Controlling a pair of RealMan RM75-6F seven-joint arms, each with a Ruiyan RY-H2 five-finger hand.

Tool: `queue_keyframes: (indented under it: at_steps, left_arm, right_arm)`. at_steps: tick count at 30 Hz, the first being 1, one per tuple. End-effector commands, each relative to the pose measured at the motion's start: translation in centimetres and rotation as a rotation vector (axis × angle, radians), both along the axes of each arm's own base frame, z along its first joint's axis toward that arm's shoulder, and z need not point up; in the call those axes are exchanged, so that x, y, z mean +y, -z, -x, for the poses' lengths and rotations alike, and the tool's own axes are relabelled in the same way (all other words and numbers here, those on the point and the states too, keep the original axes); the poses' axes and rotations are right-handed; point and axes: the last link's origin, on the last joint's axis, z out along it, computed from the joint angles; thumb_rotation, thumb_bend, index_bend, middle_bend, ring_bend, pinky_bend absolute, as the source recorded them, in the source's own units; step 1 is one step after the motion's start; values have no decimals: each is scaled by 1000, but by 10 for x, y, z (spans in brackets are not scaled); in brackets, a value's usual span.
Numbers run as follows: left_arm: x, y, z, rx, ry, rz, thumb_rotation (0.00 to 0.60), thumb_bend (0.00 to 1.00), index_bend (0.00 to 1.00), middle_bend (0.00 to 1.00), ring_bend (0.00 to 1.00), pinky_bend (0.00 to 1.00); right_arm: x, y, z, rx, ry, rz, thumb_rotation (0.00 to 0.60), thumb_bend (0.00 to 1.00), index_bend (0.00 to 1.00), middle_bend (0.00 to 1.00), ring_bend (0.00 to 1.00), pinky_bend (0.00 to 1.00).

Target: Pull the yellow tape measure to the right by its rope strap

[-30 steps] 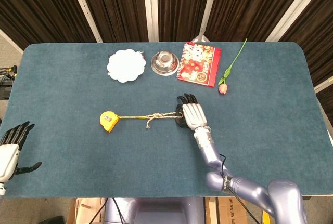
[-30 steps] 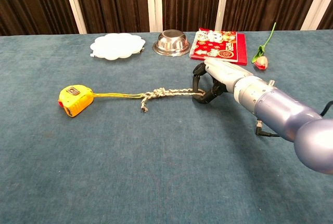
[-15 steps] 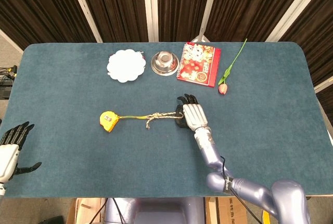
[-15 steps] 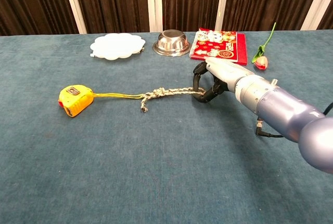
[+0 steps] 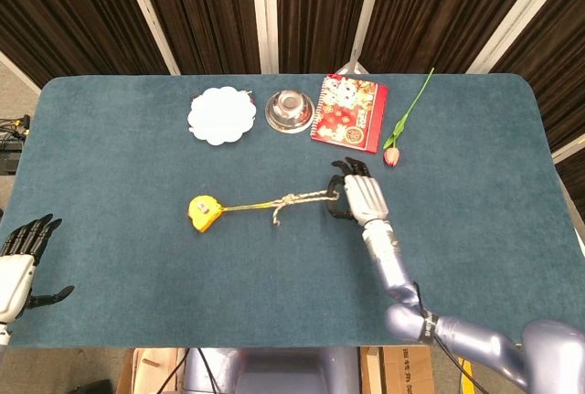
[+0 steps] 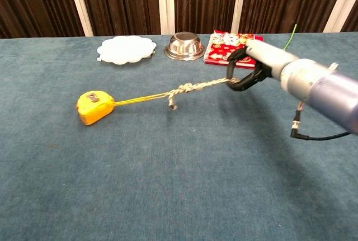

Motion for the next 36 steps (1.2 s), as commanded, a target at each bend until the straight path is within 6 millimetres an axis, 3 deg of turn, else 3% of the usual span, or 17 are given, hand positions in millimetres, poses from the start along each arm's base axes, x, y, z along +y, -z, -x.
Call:
queue_keyframes:
  at_steps: [1, 8, 29, 36]
  left_arm:
    - [0, 0, 0, 2, -1, 2, 600, 0, 0, 0, 0, 0]
    - [-1, 1, -2, 3, 7, 0, 600, 0, 0, 0, 0, 0]
    - [-3, 4, -8, 3, 26, 7, 600, 0, 0, 0, 0, 0]
    - [-4, 3, -9, 9, 39, -3, 600, 0, 0, 0, 0, 0]
  right_arm:
    - [-2, -21, 13, -35, 69, 21, 600, 468, 635, 193, 0, 0]
    - [-5, -59, 34, -132, 213, 50, 600, 468, 636, 193, 0, 0]
    - [-2, -153, 114, -78, 409, 211, 600, 468, 639, 193, 0, 0]
    - [1, -195, 148, -48, 472, 297, 600, 467, 639, 193, 0, 0]
